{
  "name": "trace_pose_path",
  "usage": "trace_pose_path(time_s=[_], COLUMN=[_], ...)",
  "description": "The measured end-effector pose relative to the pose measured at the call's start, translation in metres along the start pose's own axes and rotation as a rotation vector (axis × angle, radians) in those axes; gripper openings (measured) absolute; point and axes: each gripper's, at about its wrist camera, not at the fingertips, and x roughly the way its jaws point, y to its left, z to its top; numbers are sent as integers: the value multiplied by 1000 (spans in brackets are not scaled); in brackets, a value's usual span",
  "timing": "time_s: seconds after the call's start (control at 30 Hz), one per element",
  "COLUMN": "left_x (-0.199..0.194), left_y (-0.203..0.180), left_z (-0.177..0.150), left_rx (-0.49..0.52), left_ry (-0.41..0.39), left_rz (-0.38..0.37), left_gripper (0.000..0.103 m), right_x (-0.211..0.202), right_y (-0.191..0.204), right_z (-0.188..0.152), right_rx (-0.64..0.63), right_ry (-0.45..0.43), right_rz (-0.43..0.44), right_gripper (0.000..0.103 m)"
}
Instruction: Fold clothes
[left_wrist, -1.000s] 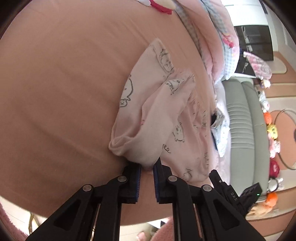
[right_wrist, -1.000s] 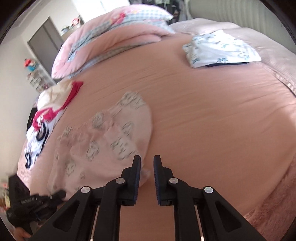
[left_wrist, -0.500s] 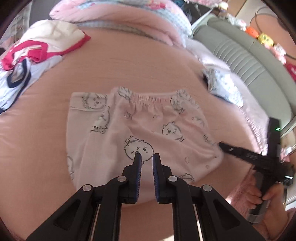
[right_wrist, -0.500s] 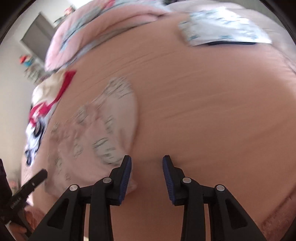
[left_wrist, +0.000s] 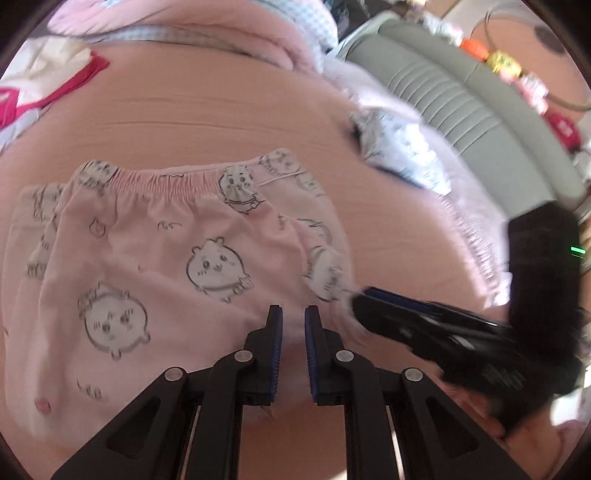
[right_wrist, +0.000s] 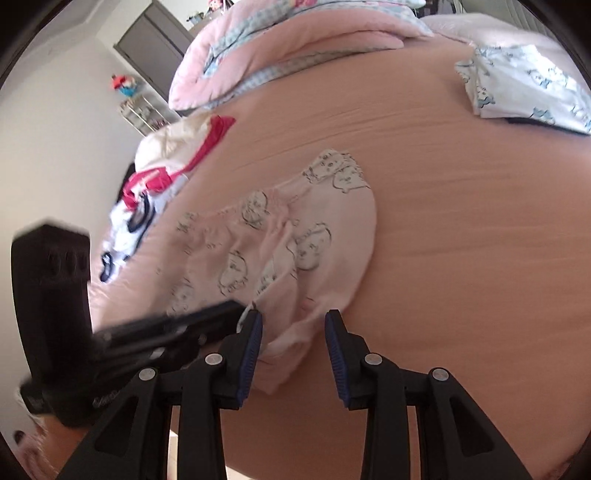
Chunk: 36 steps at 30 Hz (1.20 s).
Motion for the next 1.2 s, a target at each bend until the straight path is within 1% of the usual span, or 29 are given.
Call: trace_pose_path(time_s=[0.03,0.1,0.2,0.23,0.3,0.37,0.47,0.53,0.6,0.67,0.7,0.73,0.77,0.8,0.87,0.9,0.93,0.97,1.0,1.07,1.1,1.13,1.2], left_x=[-6,-11,-4,3,17,31,33,30,25,22,20,20,19,18,15,10,4,-6,-16,-33,-38,-41,-41], left_y=[0,3,5,2,-3,-4,0,6,9,8,7,6,6,5,3,2,0,1,3,14,21,30,47], left_z=[-3,-5,-2,-1,0,-2,-4,-5,-8,-11,-12,-12,-13,-13,-10,-9,-8,-7,-6,-3,-3,-3,-7], left_rx=[1,-20,-21,-5,33,54,44,14,5,16,21,24,28,31,30,37,47,53,59,53,49,46,54], left_ry=[-12,-28,-3,11,43,73,61,63,61,62,64,66,68,70,68,56,41,19,-5,-32,-29,-18,32], left_rz=[-27,-33,-6,22,84,117,101,77,63,70,74,76,79,81,81,92,105,127,151,207,241,266,320], left_gripper=[11,11,11,11,11,11,11,11,11,11,11,11,11,11,11,11,11,11,11,11,11,11,11], right_x=[4,10,1,-4,-17,-25,-19,-13,-7,0,3,6,5,0,-14,-20,-28,-35,-41,-47,-42,-31,-4], right_y=[-3,-7,1,2,-7,-16,-25,-12,0,12,16,15,11,7,-2,-3,-3,-1,4,19,28,36,43], right_z=[1,3,1,1,3,7,7,5,3,1,-3,-10,-18,-21,-19,-17,-14,-11,-7,-2,0,1,-1], right_rx=[17,44,24,22,45,70,49,-36,-121,-205,-247,-284,-310,-307,-256,-248,-242,-236,-230,-236,-258,-286,-330], right_ry=[15,39,22,5,-58,-98,-47,-2,42,87,115,150,160,150,120,84,39,-7,-52,-128,-128,-98,-3], right_rz=[5,12,-7,-21,-94,-169,-228,-222,-216,-210,-225,-289,-360,-396,-462,-499,-515,-516,-475,-346,-287,-254,-271], right_gripper=[35,35,35,35,35,35,35,35,35,35,35,35,36,46,47,47,47,47,47,49,49,49,49])
